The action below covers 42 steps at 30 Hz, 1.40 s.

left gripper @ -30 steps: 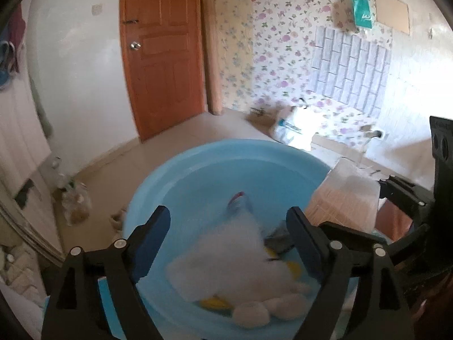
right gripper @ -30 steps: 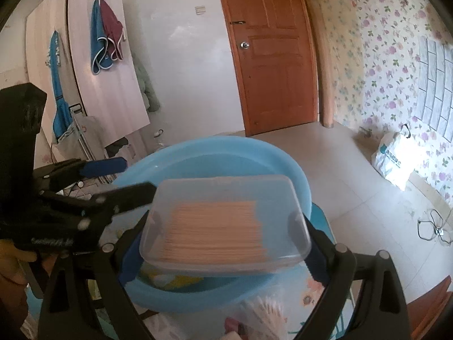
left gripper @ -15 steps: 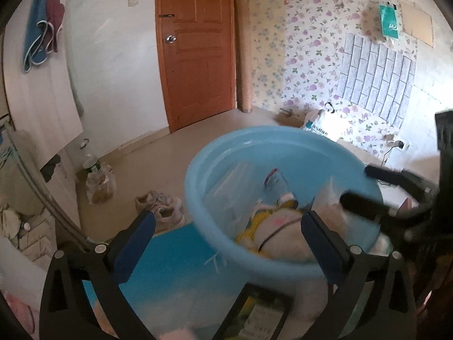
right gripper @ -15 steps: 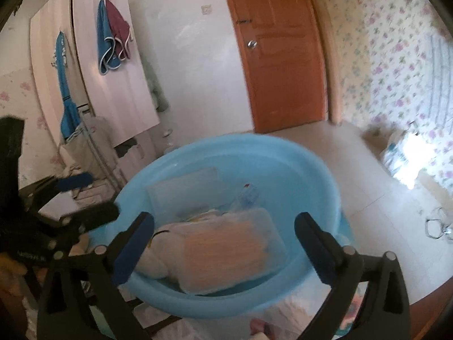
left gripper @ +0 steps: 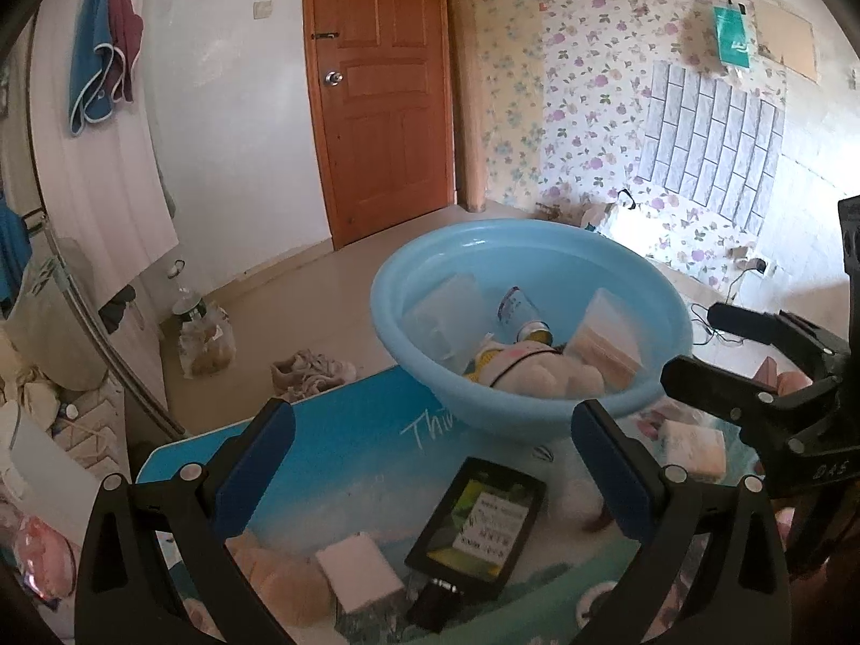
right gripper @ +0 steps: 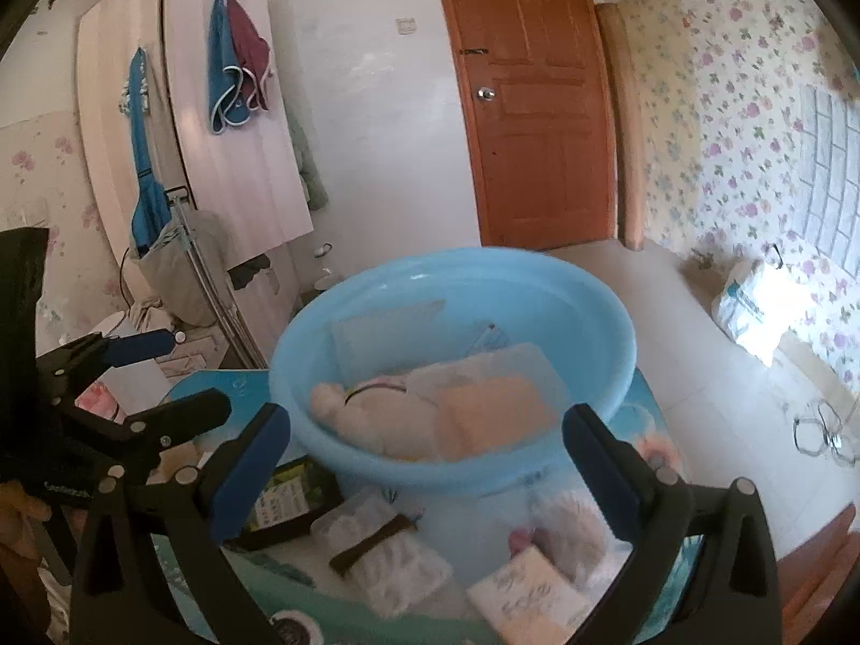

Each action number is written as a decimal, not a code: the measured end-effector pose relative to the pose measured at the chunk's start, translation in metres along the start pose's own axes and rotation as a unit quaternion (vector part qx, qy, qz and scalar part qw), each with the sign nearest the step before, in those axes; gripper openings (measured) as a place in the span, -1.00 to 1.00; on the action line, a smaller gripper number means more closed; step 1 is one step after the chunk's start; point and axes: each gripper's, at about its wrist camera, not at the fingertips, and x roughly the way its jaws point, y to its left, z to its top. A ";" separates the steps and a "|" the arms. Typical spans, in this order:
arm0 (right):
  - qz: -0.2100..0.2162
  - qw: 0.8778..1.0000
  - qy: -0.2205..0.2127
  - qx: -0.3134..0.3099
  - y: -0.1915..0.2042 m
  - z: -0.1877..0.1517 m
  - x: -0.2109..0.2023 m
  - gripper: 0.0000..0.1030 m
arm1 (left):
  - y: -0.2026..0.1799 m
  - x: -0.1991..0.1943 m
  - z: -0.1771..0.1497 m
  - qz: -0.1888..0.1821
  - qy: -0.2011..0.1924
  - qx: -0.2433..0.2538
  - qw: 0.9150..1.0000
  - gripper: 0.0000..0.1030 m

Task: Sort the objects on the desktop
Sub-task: 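Withdraw both tools from the basin and move over the table items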

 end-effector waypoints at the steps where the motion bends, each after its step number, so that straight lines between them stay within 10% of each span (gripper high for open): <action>1: 0.000 1.000 0.003 0.005 0.000 -0.003 -0.002 1.00 | 0.000 -0.003 -0.002 0.000 -0.001 0.001 1.000 1.00; 42: -0.081 0.995 0.060 0.021 -0.006 -0.069 -0.031 0.96 | 0.049 -0.041 -0.094 0.047 0.042 -0.021 0.998 1.00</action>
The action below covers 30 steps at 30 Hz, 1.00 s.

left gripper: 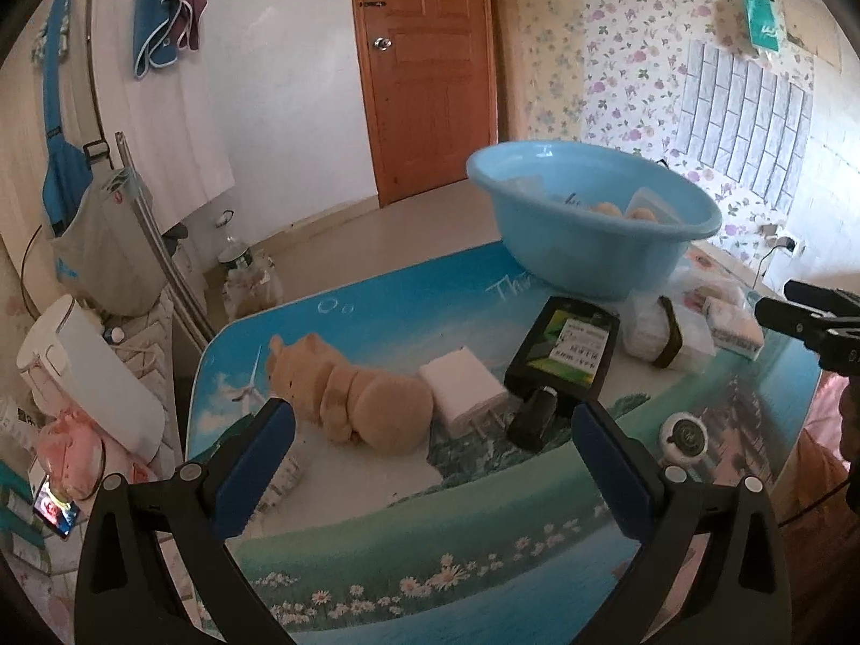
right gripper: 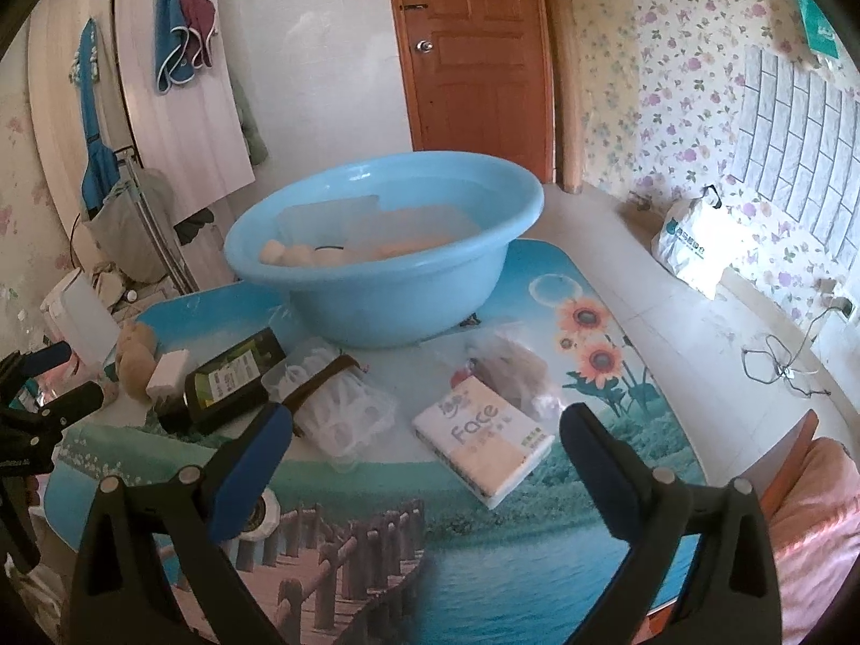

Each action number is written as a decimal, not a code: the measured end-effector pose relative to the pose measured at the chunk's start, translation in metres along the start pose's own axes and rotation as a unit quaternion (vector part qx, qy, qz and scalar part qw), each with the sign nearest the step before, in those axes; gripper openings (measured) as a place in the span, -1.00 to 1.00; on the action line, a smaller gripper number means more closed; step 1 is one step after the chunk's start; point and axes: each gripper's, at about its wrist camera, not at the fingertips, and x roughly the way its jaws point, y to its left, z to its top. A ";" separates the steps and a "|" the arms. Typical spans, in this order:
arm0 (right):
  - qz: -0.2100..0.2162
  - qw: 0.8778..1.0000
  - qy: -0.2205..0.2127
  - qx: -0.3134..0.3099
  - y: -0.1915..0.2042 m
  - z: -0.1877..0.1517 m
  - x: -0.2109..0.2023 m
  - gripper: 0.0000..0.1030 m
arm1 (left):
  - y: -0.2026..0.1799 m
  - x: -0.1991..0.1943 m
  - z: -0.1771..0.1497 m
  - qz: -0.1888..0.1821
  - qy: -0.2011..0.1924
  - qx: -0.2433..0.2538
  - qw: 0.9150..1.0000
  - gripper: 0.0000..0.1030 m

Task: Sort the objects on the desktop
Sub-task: 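Withdraw both tools from the basin and move over the table items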

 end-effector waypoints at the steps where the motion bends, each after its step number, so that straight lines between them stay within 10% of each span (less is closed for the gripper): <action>1: 0.002 1.000 0.000 -0.003 -0.001 -0.001 0.000 0.96 | 0.001 0.002 -0.001 -0.001 0.004 0.000 1.000 1.00; 30: -0.010 1.000 0.022 -0.014 -0.020 -0.008 0.011 0.71 | 0.064 0.018 -0.013 0.030 0.032 -0.028 0.999 1.00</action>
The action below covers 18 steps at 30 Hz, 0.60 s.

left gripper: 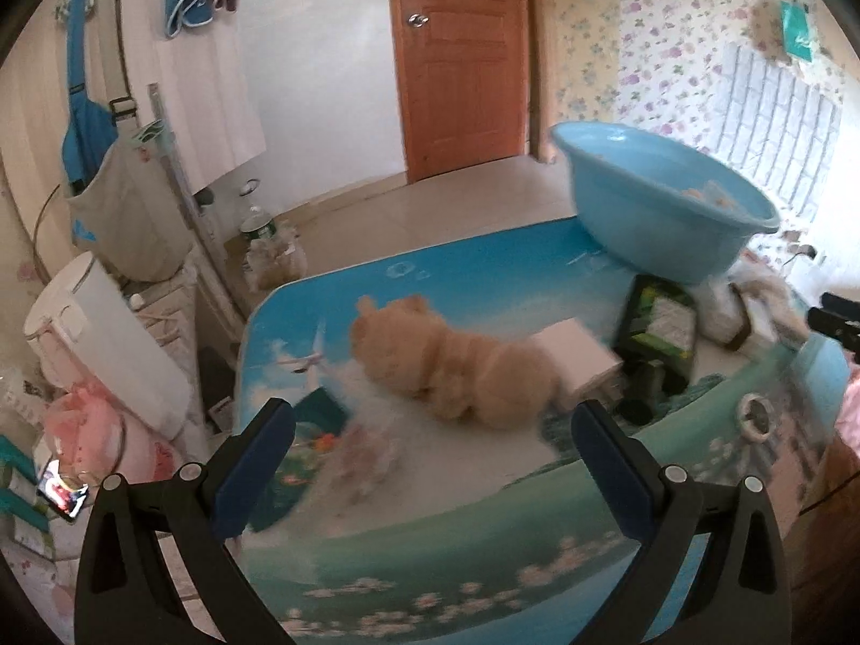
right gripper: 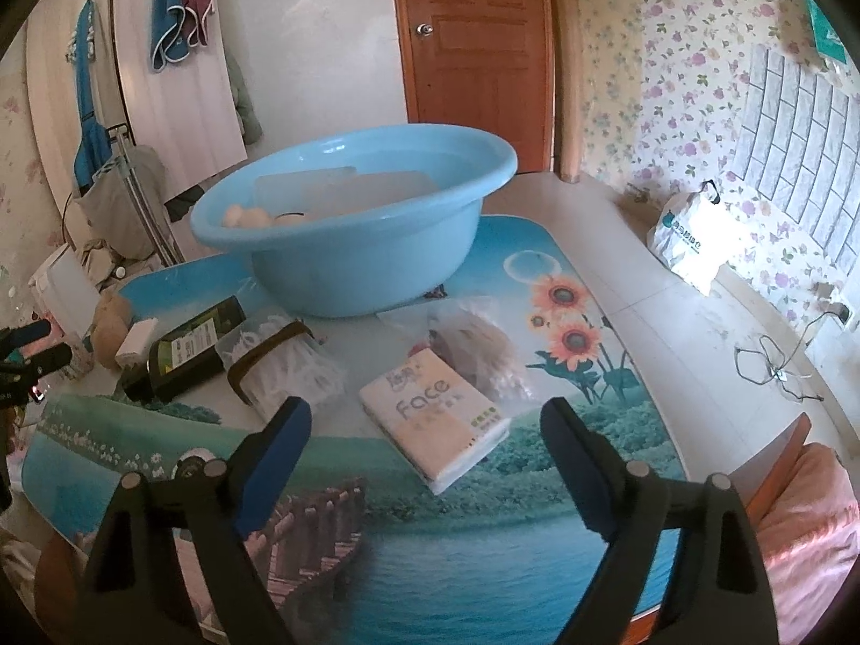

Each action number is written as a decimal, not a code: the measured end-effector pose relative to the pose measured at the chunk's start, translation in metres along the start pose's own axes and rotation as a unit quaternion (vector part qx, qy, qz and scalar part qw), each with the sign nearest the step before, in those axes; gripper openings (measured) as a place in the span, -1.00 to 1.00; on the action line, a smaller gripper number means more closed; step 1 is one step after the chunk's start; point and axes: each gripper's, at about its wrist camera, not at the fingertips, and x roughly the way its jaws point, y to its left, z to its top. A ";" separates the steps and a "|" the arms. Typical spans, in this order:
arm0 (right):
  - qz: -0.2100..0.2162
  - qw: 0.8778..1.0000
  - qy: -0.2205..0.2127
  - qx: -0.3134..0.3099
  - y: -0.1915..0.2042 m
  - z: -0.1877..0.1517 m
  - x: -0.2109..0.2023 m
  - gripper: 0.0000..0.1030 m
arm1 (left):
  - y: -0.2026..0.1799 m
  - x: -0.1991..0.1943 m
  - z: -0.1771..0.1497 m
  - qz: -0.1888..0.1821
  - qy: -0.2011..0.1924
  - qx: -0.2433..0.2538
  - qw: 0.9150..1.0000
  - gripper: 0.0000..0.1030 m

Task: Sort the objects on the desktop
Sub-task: 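Withdraw both tools from the basin and move over the table items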

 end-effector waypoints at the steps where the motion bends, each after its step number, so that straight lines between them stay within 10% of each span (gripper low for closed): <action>1: -0.002 1.000 0.001 -0.002 -0.001 -0.001 0.000 0.71 | 0.004 0.003 -0.001 0.010 0.005 -0.004 1.000 1.00; 14: -0.008 1.000 0.016 -0.009 -0.004 -0.004 0.008 0.71 | 0.030 0.025 -0.017 -0.007 0.027 -0.056 0.998 0.97; 18: -0.009 1.000 0.021 -0.006 -0.005 -0.005 0.012 0.71 | 0.018 0.024 -0.019 -0.018 0.033 -0.034 0.999 0.03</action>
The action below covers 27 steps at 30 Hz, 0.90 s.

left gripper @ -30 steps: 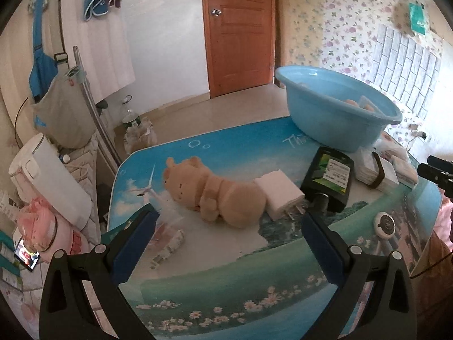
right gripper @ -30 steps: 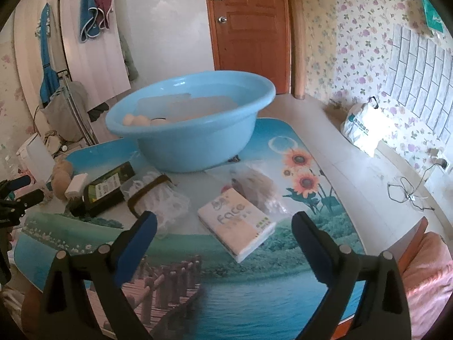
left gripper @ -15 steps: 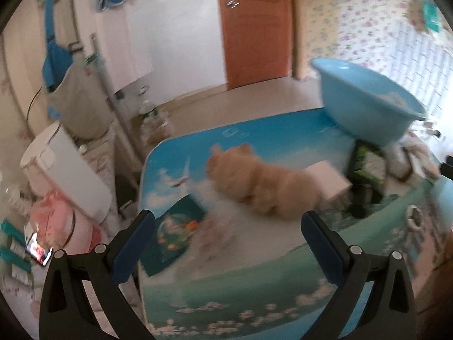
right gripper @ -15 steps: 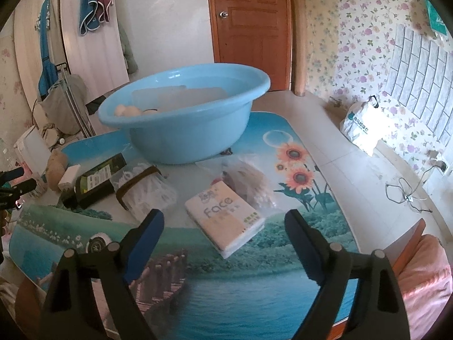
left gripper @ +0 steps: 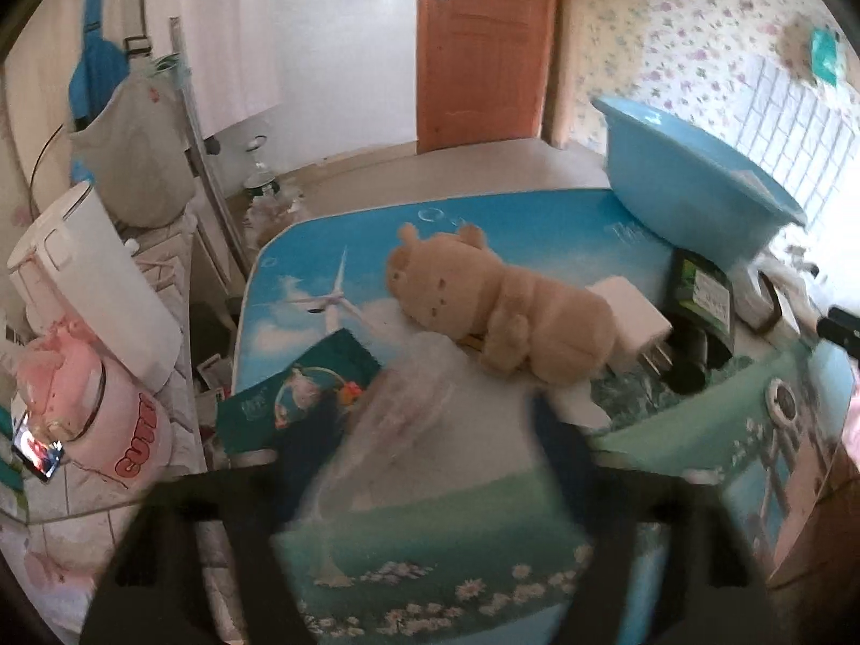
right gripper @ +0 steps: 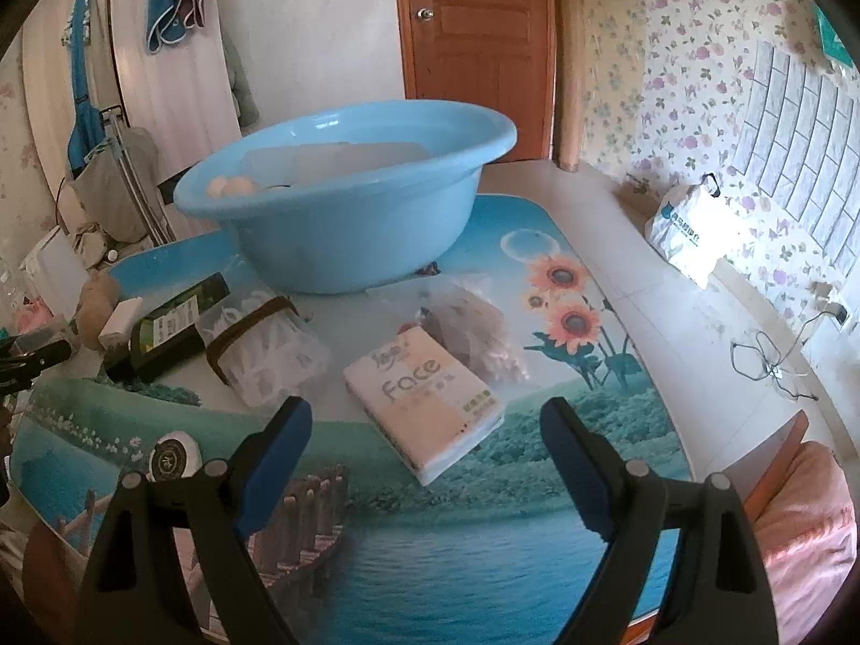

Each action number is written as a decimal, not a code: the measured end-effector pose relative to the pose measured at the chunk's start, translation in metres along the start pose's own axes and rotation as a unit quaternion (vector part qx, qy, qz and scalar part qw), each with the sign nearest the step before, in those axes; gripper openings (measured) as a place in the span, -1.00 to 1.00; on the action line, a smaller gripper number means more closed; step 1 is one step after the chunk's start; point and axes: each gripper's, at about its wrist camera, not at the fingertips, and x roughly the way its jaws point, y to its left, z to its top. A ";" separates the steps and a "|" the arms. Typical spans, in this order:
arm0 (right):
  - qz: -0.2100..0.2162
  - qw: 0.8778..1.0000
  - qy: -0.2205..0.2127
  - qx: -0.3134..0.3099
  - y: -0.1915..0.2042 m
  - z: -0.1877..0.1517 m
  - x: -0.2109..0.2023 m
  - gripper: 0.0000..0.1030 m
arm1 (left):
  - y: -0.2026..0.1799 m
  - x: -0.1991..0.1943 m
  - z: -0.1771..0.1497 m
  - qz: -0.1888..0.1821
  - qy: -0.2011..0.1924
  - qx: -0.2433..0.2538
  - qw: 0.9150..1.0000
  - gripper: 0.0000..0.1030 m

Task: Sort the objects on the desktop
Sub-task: 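Withdraw both tools from the basin and move over the table items, then grasp the plastic bag with the left tool while the right tool grasps the Face tissue pack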

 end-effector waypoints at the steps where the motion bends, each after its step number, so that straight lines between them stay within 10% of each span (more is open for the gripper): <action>1: -0.001 1.000 0.001 0.000 0.000 0.000 0.001 0.71 | -0.001 0.000 -0.001 0.003 0.000 0.004 1.000 0.02; 15: 0.049 0.998 0.035 -0.016 0.007 -0.012 0.007 0.61 | -0.053 -0.017 -0.014 -0.104 0.019 0.065 0.992 -0.11; 21: 0.038 0.999 0.016 -0.021 0.006 -0.011 0.001 0.53 | -0.048 -0.019 -0.014 -0.066 0.007 0.059 0.996 0.67; 27: 0.030 0.999 0.022 0.012 -0.008 -0.001 0.014 0.52 | -0.024 -0.011 -0.020 -0.042 0.025 0.029 0.998 0.71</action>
